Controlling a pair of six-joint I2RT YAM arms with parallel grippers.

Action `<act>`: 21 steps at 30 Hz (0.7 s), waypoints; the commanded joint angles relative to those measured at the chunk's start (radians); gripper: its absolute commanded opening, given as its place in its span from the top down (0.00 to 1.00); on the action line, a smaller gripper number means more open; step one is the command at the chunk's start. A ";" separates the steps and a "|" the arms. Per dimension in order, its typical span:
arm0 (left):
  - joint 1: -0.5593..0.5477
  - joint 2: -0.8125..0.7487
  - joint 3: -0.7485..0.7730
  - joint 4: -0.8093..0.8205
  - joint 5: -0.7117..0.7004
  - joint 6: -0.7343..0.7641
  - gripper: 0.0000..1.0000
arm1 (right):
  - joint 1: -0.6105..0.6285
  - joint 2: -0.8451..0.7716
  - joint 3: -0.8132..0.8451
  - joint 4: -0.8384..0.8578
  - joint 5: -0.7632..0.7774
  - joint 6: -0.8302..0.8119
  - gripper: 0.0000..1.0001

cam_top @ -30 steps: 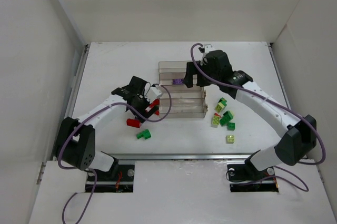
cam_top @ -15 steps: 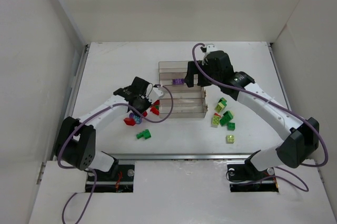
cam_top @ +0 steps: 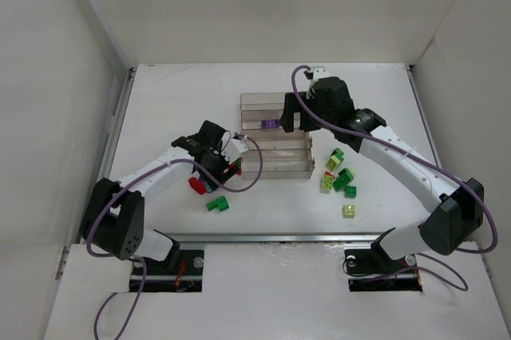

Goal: Sort the legos into containers by color

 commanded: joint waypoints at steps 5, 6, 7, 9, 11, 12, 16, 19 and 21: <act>-0.005 -0.043 -0.018 -0.152 0.118 0.038 0.15 | 0.009 0.002 0.036 0.020 0.015 -0.009 0.04; -0.005 -0.057 -0.018 -0.152 0.118 0.047 0.13 | 0.009 0.002 0.036 0.020 0.015 -0.009 0.04; -0.005 -0.057 -0.018 -0.162 0.118 0.057 0.12 | 0.009 0.002 0.036 0.020 0.015 -0.009 0.04; -0.005 -0.057 -0.018 -0.172 0.128 0.080 0.12 | 0.009 0.002 0.036 0.020 0.015 -0.009 0.04; -0.005 -0.057 -0.018 -0.172 0.128 0.080 0.15 | 0.009 0.002 0.036 0.020 0.015 -0.009 0.04; -0.005 -0.057 -0.029 -0.172 0.128 0.080 0.21 | 0.009 0.002 0.036 0.020 0.015 -0.009 0.04; -0.005 -0.022 -0.029 -0.172 0.151 0.080 0.44 | 0.009 -0.007 0.027 0.020 0.015 -0.009 0.04; -0.005 -0.003 -0.029 -0.159 0.160 0.071 0.61 | 0.009 -0.008 0.027 0.020 0.015 -0.009 0.04; -0.005 0.008 -0.038 -0.148 0.160 0.071 0.79 | 0.009 -0.008 0.027 0.020 0.015 -0.009 0.04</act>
